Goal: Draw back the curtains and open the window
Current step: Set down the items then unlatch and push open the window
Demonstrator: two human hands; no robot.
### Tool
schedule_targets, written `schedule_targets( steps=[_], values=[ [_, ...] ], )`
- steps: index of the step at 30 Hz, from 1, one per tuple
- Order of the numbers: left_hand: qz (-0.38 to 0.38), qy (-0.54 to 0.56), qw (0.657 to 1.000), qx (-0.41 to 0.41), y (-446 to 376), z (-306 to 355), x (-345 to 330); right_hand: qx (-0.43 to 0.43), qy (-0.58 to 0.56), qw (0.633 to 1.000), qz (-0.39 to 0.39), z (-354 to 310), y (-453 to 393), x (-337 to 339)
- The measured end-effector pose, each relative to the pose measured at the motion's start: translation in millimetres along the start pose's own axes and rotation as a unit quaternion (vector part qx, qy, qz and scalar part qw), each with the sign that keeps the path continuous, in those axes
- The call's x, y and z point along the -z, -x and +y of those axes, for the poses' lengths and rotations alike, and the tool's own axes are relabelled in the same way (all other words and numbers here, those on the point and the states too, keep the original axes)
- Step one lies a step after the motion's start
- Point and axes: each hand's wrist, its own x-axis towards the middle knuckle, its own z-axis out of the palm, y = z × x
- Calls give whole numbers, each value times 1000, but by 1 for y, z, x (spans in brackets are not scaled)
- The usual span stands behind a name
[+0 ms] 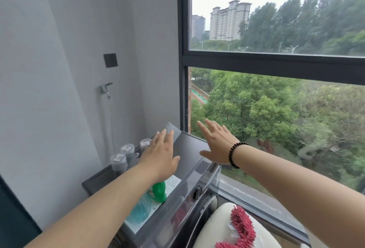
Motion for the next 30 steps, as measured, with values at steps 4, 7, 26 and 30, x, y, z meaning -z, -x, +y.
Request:
schedule_targets(
  steps=[4,7,26,30],
  values=[
    [4,-10,999,-46,-19,49,0,-38,18,999,23,44,30,11],
    [10,-2,997,-78,-33,90,-3,-63,32,997,37,78,56,23],
    [38,43,958,-282,-64,421,-20,-286,75,953,72,338,308,106],
    [46,71,940,-329,-59,488,-30,-317,98,941,69,375,360,120]
  ],
)
